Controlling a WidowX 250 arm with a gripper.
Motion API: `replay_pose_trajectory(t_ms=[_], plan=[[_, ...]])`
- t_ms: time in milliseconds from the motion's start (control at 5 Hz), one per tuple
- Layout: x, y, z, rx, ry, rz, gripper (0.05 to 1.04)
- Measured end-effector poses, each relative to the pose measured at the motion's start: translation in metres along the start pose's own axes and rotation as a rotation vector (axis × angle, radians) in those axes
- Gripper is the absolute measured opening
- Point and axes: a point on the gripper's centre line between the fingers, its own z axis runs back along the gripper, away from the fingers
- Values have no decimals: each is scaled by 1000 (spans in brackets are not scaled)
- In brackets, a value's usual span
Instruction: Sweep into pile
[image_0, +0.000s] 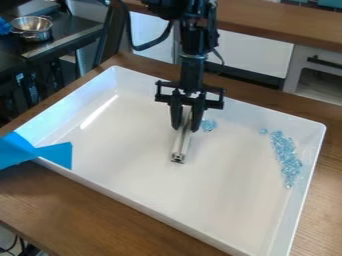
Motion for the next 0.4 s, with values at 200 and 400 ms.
replay_pose_trajectory(t_ms=[200, 400], plan=[[-5, -12, 0, -3, 5, -6, 350], [-22, -42, -3, -25, 43, -39, 350]])
